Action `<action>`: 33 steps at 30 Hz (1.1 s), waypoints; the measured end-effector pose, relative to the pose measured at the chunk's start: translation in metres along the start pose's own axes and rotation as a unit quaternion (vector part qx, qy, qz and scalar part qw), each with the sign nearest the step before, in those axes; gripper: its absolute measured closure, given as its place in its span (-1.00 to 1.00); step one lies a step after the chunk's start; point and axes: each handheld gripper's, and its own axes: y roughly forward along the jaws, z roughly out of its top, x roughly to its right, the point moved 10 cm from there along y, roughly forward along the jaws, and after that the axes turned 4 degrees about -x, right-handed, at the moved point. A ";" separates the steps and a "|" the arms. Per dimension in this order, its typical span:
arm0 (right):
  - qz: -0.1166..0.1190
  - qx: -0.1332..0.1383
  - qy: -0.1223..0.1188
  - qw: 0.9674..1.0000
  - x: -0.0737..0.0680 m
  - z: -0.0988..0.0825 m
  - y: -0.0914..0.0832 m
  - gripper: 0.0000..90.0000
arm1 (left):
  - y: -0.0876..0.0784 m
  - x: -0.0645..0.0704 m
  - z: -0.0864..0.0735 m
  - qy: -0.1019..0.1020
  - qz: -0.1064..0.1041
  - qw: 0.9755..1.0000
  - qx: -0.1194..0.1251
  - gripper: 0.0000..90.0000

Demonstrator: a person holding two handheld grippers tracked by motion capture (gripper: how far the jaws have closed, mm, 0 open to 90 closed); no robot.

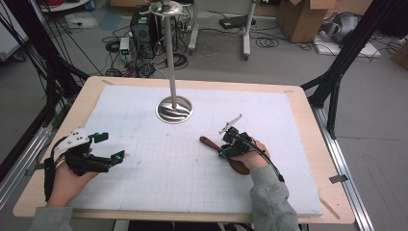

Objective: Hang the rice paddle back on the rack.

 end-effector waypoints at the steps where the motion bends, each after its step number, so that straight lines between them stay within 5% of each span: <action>1: 0.001 -0.003 -0.002 1.000 -0.001 0.000 0.000 0.64 | 0.000 0.000 0.000 -0.001 0.000 1.000 0.000 -0.96; 15: -0.005 -0.009 -0.003 1.000 -0.002 0.001 -0.001 0.68 | -0.001 0.000 0.000 0.001 0.001 1.000 0.000 -0.96; 33: -0.008 0.061 0.001 0.998 0.001 0.011 -0.023 0.69 | 0.003 0.001 0.000 0.003 -0.001 1.000 -0.003 -0.96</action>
